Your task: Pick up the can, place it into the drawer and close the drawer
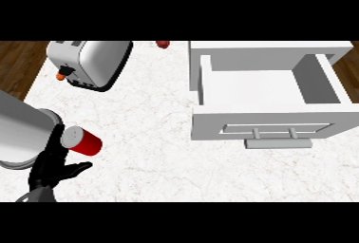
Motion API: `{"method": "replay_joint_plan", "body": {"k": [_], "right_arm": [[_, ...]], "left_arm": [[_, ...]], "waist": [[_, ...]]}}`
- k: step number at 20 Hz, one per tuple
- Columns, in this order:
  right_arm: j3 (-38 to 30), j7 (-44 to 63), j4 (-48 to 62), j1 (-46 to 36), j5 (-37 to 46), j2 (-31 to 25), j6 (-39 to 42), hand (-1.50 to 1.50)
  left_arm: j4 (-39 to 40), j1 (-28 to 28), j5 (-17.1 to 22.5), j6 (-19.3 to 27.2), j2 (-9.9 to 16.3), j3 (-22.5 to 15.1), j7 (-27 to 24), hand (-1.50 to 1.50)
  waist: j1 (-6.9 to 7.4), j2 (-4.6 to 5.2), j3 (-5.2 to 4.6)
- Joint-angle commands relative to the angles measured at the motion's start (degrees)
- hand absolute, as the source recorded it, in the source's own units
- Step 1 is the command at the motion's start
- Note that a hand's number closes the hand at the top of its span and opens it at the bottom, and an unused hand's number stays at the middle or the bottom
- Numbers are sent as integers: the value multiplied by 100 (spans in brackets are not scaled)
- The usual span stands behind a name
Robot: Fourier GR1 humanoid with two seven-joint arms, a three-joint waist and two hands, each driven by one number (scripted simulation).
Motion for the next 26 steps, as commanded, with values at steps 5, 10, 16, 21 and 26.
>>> {"method": "replay_joint_plan", "body": {"k": [5,10,16,21,26], "right_arm": [[58,211,-263,14,42,246,-9,-150],[-212,447,-397,263,-374,174,214,-150],[-164,553,-347,14,-424,154,50,-150],[-263,819,-412,-19,-718,-129,-31,-150],[-93,459,-281,-39,-148,253,25,-150]], "left_arm": [[1135,-805,148,122,-108,109,-339,-150],[963,-896,441,-285,22,103,0,150],[389,-737,544,-700,-132,-177,184,150],[-67,-1019,684,-799,-279,-300,375,150],[-1062,-687,720,-103,-781,-544,503,150]], "waist": [[-9,3,-1],[-3,-6,1],[41,-16,5],[42,-20,5],[66,-23,9]]}}
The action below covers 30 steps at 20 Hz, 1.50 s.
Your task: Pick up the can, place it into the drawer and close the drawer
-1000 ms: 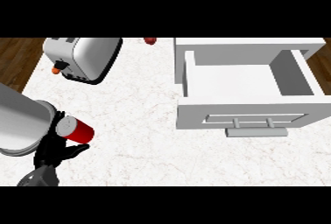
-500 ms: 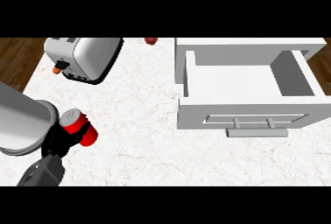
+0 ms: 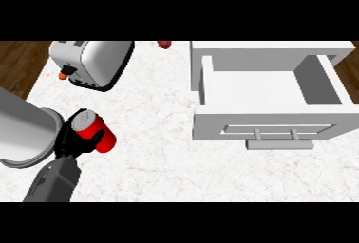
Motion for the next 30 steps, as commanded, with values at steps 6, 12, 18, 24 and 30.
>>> {"method": "replay_joint_plan", "body": {"k": [6,12,18,24,30], "right_arm": [[339,448,-775,132,-85,59,-569,-150],[103,-244,1,287,-86,33,-13,-150],[437,-355,-451,790,-176,59,-351,-150],[170,73,-225,187,-132,46,-407,-150],[378,-144,-190,211,146,20,-401,-150]], "left_arm": [[-1740,174,-24,1468,-958,-668,582,150],[-3043,272,-60,2191,-972,-1390,1155,150],[-3795,-95,-195,2817,-866,-1722,2139,150],[-4199,-852,-441,3627,-944,-2075,3074,150],[-3899,-1780,-629,4136,-975,-2147,3307,150]], "waist": [[26,-9,1],[17,-12,3],[-39,-5,1],[-20,4,0],[-41,13,1]]}}
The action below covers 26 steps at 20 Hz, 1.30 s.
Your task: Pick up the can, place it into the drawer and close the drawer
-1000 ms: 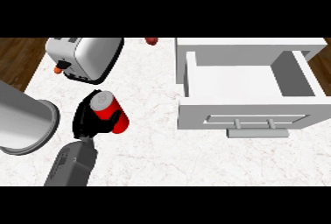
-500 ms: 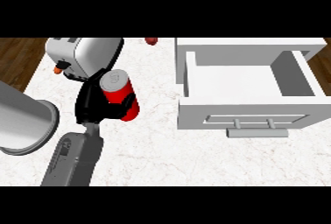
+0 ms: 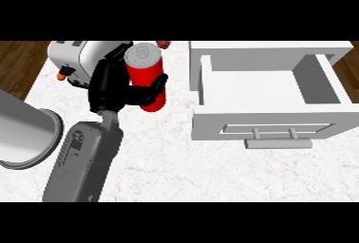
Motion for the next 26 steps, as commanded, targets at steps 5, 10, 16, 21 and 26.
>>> {"method": "replay_joint_plan", "body": {"k": [5,10,16,21,26], "right_arm": [[-170,-66,218,-156,-118,-104,173,-150],[179,20,194,-253,182,23,-12,-150],[-141,26,538,-521,38,-249,131,-150],[190,467,-134,-603,235,21,-261,-150],[-92,204,118,-460,-8,-23,110,-150]], "left_arm": [[548,-1232,115,1038,-29,-663,296,150],[1298,-1933,224,1307,-30,-662,118,150],[2470,-3295,355,1309,-30,-184,200,150],[3084,-3318,862,1444,-30,-594,-512,150],[3418,-3974,1171,1824,-30,-888,-330,150]], "waist": [[-61,7,1],[-66,16,1],[-120,34,3],[-131,46,-1],[-174,30,4]]}}
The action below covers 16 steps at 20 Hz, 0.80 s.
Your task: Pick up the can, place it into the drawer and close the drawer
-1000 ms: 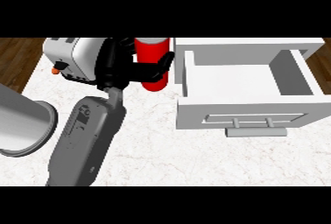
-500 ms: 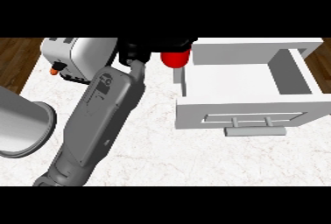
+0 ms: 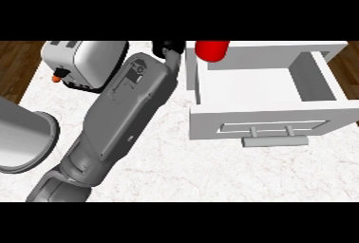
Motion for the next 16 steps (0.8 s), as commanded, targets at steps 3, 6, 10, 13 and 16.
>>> {"method": "replay_joint_plan", "body": {"k": [3,6,10,13,16], "right_arm": [[-86,72,-162,122,-309,-54,58,-150],[208,270,-220,-186,164,20,-245,-150],[13,-98,127,-80,137,75,73,-150],[169,129,-117,-216,91,17,-48,-150],[267,164,-270,-4,-1,95,-177,-150]], "left_arm": [[877,-933,633,320,0,-255,-27,150],[1140,-671,1030,282,0,-602,-672,150],[1582,-1380,1247,411,0,-644,-413,150],[1577,-1157,1739,597,0,-1198,-681,150],[1905,-1395,1749,521,0,-1141,-672,150]], "waist": [[-114,9,3],[-107,38,1],[-154,37,8],[-218,43,7],[-167,32,6]]}}
